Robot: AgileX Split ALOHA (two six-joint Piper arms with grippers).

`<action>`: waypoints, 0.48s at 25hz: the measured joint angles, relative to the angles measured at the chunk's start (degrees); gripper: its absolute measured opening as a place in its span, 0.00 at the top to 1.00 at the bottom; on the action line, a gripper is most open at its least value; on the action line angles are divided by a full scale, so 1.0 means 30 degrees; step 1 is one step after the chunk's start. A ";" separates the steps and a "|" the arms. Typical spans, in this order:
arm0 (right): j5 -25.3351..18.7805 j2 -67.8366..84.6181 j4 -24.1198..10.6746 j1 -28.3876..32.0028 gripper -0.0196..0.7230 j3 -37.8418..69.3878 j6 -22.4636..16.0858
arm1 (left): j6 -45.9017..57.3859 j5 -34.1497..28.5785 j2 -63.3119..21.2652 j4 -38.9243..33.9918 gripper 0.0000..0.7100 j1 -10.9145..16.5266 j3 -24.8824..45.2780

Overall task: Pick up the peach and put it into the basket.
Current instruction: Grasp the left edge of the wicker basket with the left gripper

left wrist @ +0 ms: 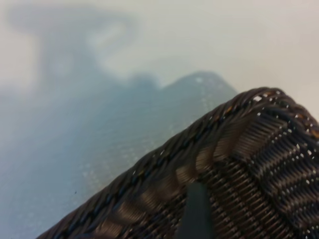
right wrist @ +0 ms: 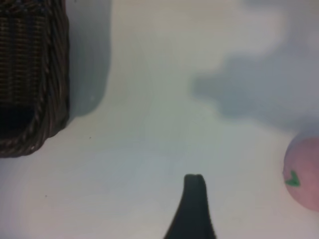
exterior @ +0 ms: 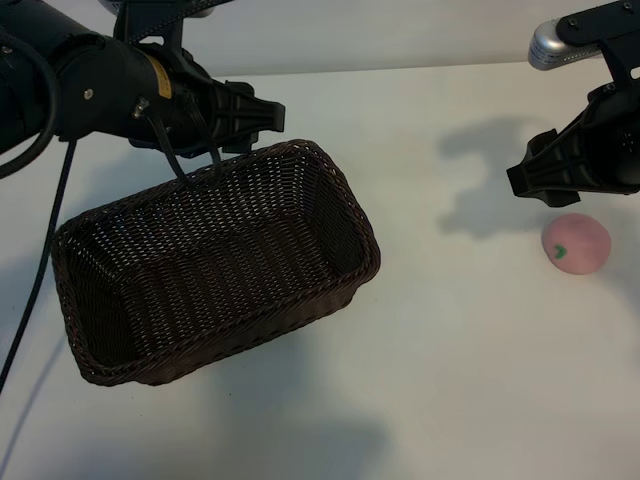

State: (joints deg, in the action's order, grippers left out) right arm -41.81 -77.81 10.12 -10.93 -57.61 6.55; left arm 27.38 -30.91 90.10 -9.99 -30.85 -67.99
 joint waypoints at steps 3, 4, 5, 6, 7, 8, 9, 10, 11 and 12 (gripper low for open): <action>0.0000 0.0000 0.0000 0.0000 0.19 0.0000 0.0000 | 0.0278 -0.0349 0.0000 0.0000 0.17 0.0000 0.0000; 0.0000 0.0000 0.0000 0.0000 0.19 0.0000 0.0000 | 0.0603 -0.0804 0.0000 0.0000 0.17 0.0000 0.0000; 0.0000 0.0000 0.0000 0.0000 0.19 0.0000 0.0000 | 0.0974 -0.1402 0.0000 -0.0029 0.17 0.0000 0.0000; 0.0000 0.0000 0.0000 0.0000 0.19 0.0000 0.0000 | 0.1345 -0.2107 0.0000 -0.0139 0.17 0.0000 0.0000; 0.0000 0.0000 0.0000 0.0000 0.19 0.0000 0.0000 | 0.1928 -0.2785 0.0000 -0.0320 0.17 0.0000 0.0000; 0.0000 0.0000 0.0000 0.0000 0.19 0.0000 0.0000 | 0.2620 -0.3652 0.0000 -0.0551 0.17 0.0000 0.0000; 0.0000 0.0000 0.0000 0.0000 0.19 0.0000 0.0000 | 0.3250 -0.4433 0.0000 -0.0868 0.17 0.0000 0.0020; 0.0000 0.0000 0.0000 0.0000 0.19 0.0000 0.0000 | 0.4009 -0.4829 -0.0055 -0.1254 0.17 0.0000 0.0209; 0.0000 0.0000 0.0000 0.0000 0.19 0.0000 0.0000 | 0.4751 -0.5037 -0.0207 -0.1593 0.17 0.0000 0.0613; 0.0000 0.0000 0.0000 0.0000 0.19 0.0000 0.0000 | 0.5464 -0.5008 -0.0422 -0.1734 0.17 0.0000 0.1198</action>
State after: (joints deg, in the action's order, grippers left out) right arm -41.81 -77.81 10.12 -10.93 -57.61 6.55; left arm 43.77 -45.93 88.83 -15.19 -30.85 -64.39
